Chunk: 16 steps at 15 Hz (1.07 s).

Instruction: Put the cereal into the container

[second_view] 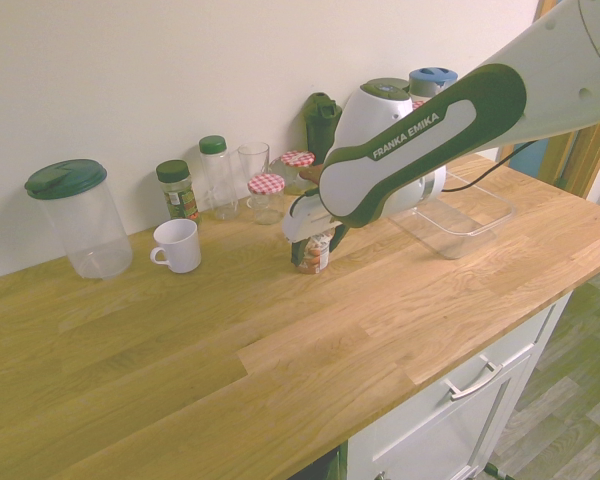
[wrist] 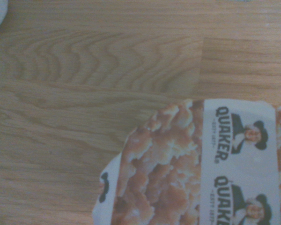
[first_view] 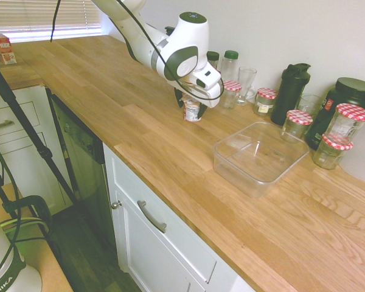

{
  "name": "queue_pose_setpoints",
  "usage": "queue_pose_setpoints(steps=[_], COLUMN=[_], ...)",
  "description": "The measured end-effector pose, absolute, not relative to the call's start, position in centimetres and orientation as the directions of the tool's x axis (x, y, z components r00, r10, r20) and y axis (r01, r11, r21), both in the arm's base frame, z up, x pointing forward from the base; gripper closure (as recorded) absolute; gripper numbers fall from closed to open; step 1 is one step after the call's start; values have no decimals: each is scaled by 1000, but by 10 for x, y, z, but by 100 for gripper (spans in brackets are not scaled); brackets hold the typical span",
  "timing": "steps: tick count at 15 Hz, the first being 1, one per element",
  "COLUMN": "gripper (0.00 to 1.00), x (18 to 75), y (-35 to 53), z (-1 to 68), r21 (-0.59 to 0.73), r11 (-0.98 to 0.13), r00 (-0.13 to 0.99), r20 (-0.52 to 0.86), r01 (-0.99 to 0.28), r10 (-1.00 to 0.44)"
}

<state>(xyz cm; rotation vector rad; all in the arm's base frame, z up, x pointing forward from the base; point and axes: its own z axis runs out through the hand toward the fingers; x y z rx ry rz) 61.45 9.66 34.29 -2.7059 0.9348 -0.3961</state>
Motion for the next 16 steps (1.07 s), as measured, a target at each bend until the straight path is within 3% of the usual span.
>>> queue_pose_setpoints(steps=[8, 16], gripper=[100, 100], x=[614, 604], y=[104, 51], z=[340, 412], r21=[-253, -328], r11=[-837, -794], r00=[806, 713], r20=[243, 353], r01=[-485, -513], r10=[-540, -606])
